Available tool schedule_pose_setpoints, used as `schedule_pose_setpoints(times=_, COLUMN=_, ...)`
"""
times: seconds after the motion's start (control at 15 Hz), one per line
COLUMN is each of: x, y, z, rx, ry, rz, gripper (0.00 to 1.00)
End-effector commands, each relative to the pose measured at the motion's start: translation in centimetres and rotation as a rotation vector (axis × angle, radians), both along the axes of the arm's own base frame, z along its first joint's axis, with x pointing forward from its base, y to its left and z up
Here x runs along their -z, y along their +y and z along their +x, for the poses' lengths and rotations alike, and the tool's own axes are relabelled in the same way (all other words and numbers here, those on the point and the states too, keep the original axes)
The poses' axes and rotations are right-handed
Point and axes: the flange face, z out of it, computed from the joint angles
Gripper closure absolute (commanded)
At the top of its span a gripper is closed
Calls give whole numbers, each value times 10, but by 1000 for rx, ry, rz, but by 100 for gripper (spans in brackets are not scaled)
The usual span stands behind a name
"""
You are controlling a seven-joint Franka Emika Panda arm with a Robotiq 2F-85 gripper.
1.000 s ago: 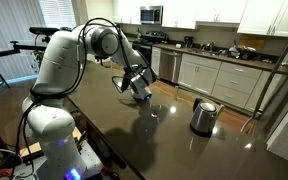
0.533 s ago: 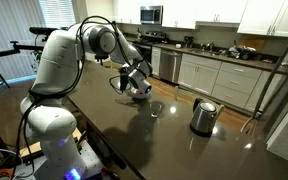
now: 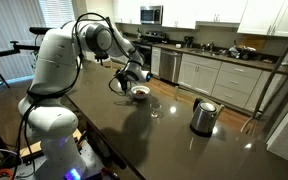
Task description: Move the white mug backwards, pour the contents in the mug into the white bowl
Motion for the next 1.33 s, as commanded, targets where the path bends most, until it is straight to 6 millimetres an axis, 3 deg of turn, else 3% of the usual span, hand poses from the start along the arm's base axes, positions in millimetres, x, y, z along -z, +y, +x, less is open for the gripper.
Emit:
schedule_pose_setpoints(times=0.0, x=-22, y=2, z=5, rx=-44, ry=-57, rz=-143, gripper=92)
schedule_pose_setpoints(times=0.4, x=-24, y=4, z=16, rx=-95, ry=-142, rz=-380, gripper=92)
schedule_pose_setpoints(times=1.27, x=-39, y=30, z=21, rx=-296, ry=-254, rz=-747, gripper=92)
